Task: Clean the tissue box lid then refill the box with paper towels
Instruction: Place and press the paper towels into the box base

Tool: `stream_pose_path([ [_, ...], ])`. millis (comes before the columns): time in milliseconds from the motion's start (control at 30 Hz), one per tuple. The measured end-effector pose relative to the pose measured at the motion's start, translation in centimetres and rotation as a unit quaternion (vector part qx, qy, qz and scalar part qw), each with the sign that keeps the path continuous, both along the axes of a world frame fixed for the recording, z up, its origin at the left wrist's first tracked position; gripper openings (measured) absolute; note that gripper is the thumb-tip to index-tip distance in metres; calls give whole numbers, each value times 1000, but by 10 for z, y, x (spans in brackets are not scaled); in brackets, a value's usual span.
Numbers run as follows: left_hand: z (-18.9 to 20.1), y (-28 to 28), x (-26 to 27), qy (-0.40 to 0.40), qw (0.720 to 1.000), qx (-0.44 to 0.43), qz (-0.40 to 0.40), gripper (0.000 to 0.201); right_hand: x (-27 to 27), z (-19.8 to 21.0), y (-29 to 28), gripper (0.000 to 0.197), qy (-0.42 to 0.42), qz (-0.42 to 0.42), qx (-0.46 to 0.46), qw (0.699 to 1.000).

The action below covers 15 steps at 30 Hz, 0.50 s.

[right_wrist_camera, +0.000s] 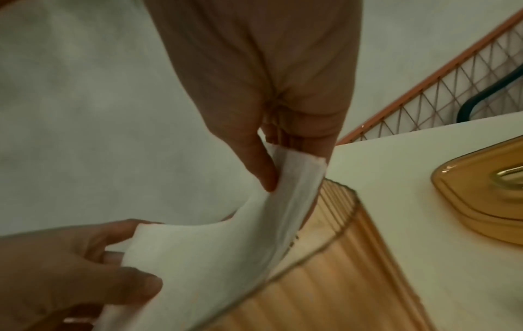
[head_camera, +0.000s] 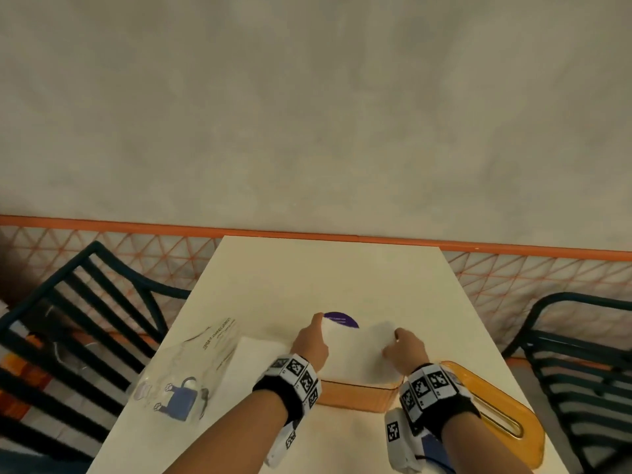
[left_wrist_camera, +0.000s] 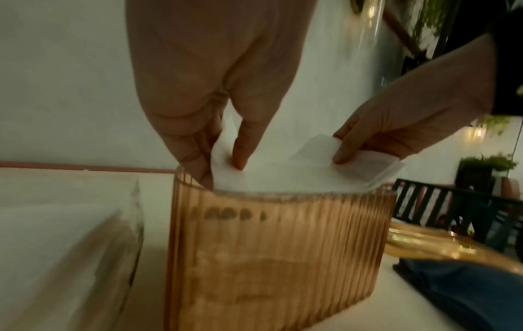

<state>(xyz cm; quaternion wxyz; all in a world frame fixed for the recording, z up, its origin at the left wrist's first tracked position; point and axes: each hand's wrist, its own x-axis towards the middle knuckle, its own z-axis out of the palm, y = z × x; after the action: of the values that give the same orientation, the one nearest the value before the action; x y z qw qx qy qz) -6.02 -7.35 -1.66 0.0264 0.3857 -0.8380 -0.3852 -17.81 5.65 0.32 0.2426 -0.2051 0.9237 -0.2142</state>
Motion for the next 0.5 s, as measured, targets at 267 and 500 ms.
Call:
stream_pose_path([
  [267,-11,19,-19,-103,970,-218,-42,66,4,-12,-6,34,82,86,80,990],
  [500,-28,16,-35,-213,947,-143,-195,50,-4,-26,-23,50,68,245,156,955],
])
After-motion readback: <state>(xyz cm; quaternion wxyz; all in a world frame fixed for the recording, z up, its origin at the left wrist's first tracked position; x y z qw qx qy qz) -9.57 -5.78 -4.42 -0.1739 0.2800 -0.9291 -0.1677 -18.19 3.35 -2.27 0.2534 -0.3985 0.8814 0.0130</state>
